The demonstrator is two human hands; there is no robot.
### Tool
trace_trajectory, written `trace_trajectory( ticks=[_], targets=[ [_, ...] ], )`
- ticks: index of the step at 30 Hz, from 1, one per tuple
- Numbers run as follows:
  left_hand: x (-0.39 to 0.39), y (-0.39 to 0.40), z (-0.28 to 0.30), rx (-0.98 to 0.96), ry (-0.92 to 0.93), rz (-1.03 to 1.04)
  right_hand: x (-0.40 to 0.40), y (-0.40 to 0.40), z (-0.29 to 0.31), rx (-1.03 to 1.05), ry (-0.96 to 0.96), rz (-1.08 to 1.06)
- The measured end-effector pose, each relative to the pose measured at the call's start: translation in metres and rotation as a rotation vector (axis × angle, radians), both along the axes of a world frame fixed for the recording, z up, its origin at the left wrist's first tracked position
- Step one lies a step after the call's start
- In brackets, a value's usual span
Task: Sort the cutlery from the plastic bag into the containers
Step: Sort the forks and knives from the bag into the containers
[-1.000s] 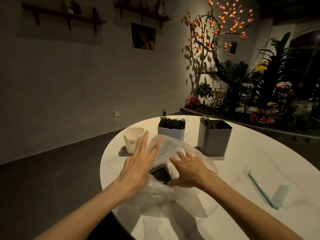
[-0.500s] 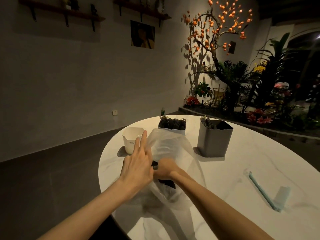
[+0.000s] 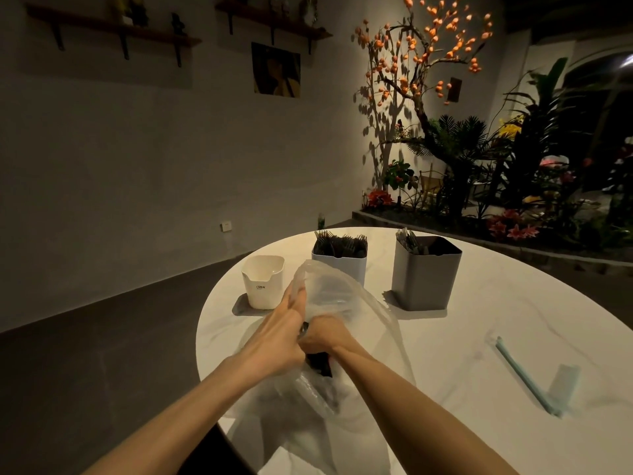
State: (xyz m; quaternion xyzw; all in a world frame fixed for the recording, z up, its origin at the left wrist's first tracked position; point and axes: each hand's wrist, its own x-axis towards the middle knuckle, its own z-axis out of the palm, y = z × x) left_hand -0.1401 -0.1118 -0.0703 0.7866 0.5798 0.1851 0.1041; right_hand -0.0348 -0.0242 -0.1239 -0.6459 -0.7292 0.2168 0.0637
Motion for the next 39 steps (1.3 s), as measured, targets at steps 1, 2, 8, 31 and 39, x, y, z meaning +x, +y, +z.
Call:
trace_trajectory(
  ticks=[1, 2, 8, 31, 39],
  targets=[
    [0.002, 0.0, 0.001, -0.008, 0.009, -0.009, 0.001, -0.002, -0.003, 0.022, 0.025, 0.001],
    [0.003, 0.001, 0.002, -0.014, 0.024, -0.017, 0.002, -0.003, -0.006, 0.028, 0.031, 0.002],
    [0.007, 0.004, 0.011, 0.07, 0.112, 0.052, 0.013, -0.006, 0.017, -0.111, -0.137, 0.116],
    [0.03, 0.086, 0.041, -0.153, -0.82, -0.021, 0.172, -0.071, 0.153, -0.698, 0.766, 0.218],
    [0.097, 0.04, 0.025, -0.795, -0.52, -0.417, 0.235, -0.093, 0.156, -0.525, 1.314, 0.324]
  ],
)
